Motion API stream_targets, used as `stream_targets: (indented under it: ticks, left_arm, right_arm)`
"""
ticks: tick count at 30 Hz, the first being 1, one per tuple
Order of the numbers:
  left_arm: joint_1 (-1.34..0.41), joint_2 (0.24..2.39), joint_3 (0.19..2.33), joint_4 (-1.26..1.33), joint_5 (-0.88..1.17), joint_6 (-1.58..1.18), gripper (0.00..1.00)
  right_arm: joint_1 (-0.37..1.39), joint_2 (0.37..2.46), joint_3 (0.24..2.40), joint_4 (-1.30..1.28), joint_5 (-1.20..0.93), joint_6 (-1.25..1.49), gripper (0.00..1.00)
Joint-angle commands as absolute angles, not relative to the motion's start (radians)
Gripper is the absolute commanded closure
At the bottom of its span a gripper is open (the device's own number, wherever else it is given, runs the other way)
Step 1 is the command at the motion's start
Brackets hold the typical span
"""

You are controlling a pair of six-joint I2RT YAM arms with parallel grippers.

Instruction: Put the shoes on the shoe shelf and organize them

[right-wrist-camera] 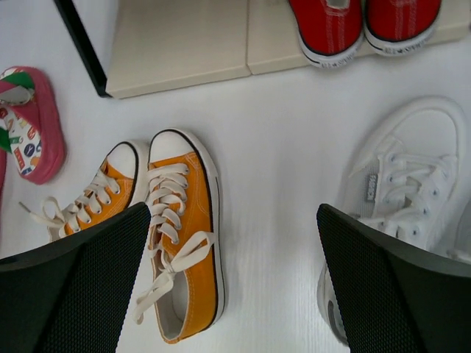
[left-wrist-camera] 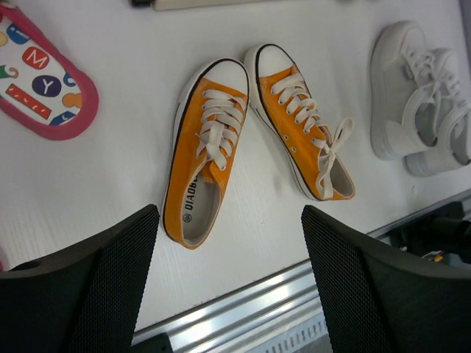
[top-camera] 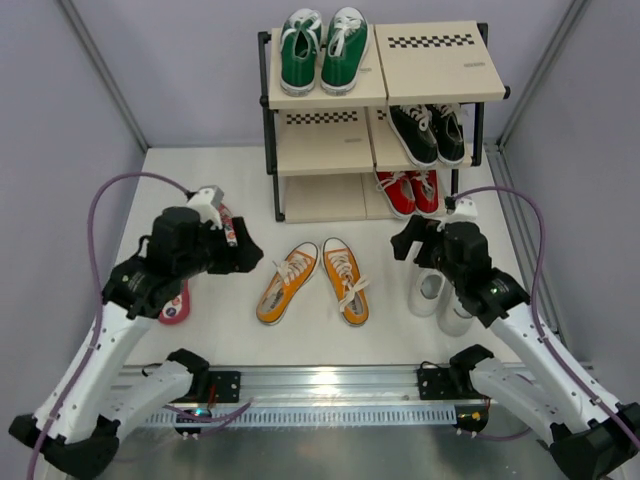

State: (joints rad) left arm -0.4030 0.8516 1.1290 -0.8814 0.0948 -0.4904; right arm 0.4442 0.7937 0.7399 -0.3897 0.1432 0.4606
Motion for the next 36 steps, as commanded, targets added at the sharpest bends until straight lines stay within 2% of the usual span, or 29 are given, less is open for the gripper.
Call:
stream_targets:
  ticks: [1,2,5,11,14,18,26,29,36]
  left_arm:
    - [-0.605,0.94,1.178,-0.813,-0.228,-0.505,0.19]
    - [-0.694,0.96,1.181,-0.807,-0.26,-0.521,0.19]
    - [-0.765,1.008,1.163,-0.772,-0.293,-0.551,0.23]
    - [-0.793,1.019,1.082,-0.663,-0.219,-0.6,0.26]
    - [-0.811,1.029,1.063,-0.641,-0.224,-0.621,0.26]
    - [-0.827,1.052,1.023,-0.614,-0.255,-0.661,0.27]
    - [-0.83,1.048,0.91,-0.664,-0.376,-0.719,0.3]
    - [-0.83,1.065,0.885,-0.686,-0.426,-0.758,0.32]
    - [-0.83,1.114,0.891,-0.781,-0.497,-0.813,0.34]
  right_arm:
    - [0.449,0.775,0.743,-0.484,0.314,0.639,0.0]
    - [0.448,0.753,0.741,-0.515,0.343,0.673,0.01]
    - [0.448,0.717,0.724,-0.594,0.382,0.736,0.0]
    - [0.448,0.703,0.683,-0.709,0.37,0.811,0.01]
    - [0.448,0.693,0.641,-0.704,0.358,0.831,0.01]
    - [0.448,0.684,0.617,-0.669,0.299,0.809,0.06]
    - [0.449,0.773,0.684,-0.565,0.128,0.658,0.1]
    - [0.501,0.836,0.722,-0.49,0.042,0.618,0.15]
    - [0.692,0.946,0.819,-0.433,0.116,0.597,0.15]
